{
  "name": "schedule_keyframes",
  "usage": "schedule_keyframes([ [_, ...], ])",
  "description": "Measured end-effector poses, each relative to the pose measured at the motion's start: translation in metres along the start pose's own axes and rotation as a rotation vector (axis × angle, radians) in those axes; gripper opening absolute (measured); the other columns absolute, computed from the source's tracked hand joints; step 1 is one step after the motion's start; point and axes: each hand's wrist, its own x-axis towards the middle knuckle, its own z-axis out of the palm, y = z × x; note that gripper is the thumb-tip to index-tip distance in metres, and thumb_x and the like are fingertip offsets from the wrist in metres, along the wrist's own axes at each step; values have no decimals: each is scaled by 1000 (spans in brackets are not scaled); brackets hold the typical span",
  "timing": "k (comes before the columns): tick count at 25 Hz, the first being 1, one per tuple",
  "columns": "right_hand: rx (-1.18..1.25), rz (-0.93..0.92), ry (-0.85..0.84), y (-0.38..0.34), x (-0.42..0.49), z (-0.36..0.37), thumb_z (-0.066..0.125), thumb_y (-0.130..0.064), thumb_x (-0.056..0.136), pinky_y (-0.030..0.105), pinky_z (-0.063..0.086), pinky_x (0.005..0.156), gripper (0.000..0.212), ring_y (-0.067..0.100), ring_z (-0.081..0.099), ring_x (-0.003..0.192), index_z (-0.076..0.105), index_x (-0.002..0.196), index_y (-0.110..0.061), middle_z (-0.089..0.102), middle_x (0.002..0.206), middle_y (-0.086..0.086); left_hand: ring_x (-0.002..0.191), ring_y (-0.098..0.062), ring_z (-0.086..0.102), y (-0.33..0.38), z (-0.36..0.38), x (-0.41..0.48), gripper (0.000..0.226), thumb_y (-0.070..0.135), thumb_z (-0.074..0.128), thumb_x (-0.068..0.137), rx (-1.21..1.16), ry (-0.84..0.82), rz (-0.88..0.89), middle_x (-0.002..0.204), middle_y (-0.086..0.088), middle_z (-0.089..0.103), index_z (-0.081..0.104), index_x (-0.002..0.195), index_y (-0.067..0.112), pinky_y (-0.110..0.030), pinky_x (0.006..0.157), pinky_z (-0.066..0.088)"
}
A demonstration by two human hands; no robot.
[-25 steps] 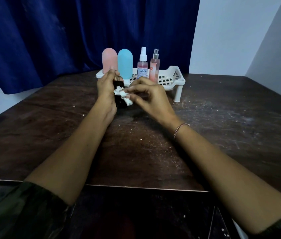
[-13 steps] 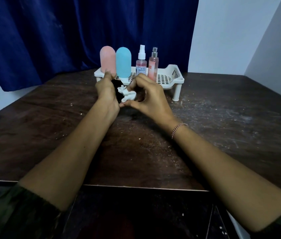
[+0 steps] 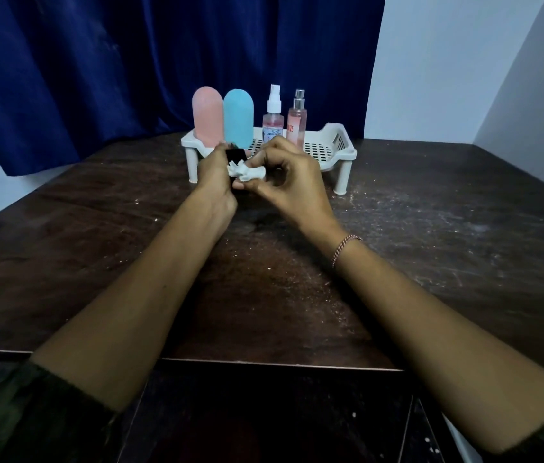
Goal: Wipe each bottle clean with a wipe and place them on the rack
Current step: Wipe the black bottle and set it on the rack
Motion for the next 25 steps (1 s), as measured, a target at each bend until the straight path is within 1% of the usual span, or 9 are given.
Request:
schedule_keyframes([
  [5,-86,10,-61,0,2,0,80,-8,66,13,47,69,26,0,52,77,71,90,-4,55,86,-2,86,-25,61,6,-1,8,27,21,48,95,288,193,154,112,-16,64,53,116,6,-36,77,53],
  [10,-167,1,-60,2,4,-2,76,-4,71,12,47,80,28,7,55,85,69,99,-2,57,91,0,94,-26,61,2,4,11,28,22,37,97,341,190,166,112,-14,63,50,116,6,-39,88,51],
  [12,-171,19,-47,2,6,-2,75,-7,74,7,44,83,34,8,54,90,67,106,-1,53,95,0,94,-26,64,3,1,13,30,21,43,94,331,158,128,114,-15,64,53,118,5,-39,83,55],
  [13,-173,24,-31,1,6,-4,74,-9,75,4,41,86,36,7,52,92,65,109,-1,51,98,1,88,-25,65,3,0,13,32,22,45,93,340,120,109,112,-15,66,55,119,6,-38,71,58],
  [16,-198,2,37,3,8,-17,65,-11,84,3,33,96,34,-3,44,98,60,117,-2,44,107,2,48,-14,58,3,2,3,28,26,40,99,517,-7,144,80,-11,64,54,113,7,-19,37,43],
  [18,-254,-44,24,4,9,-22,58,-8,89,12,35,102,32,0,41,104,58,120,-2,43,110,6,34,-11,52,2,5,-4,28,26,35,101,657,-74,241,69,-11,59,54,105,6,-17,32,38],
  [20,-418,-159,-49,5,8,-22,56,-6,89,21,39,95,28,14,44,105,61,117,-4,48,111,12,31,-10,52,3,4,-8,27,24,34,102,763,-118,316,68,-13,60,54,96,6,-17,30,37],
  [23,-698,-270,-101,6,8,-24,62,-5,85,19,34,79,24,24,48,97,68,107,-9,58,106,9,32,-11,53,6,1,-11,25,18,33,101,984,-138,440,67,-14,59,52,91,6,-19,30,39],
  [25,-731,-278,-89,2,9,-26,62,-5,83,21,34,80,23,27,50,99,68,105,-8,62,107,8,38,-16,55,7,2,-14,23,19,32,101,1046,-134,543,68,-14,58,51,93,7,-20,30,38],
])
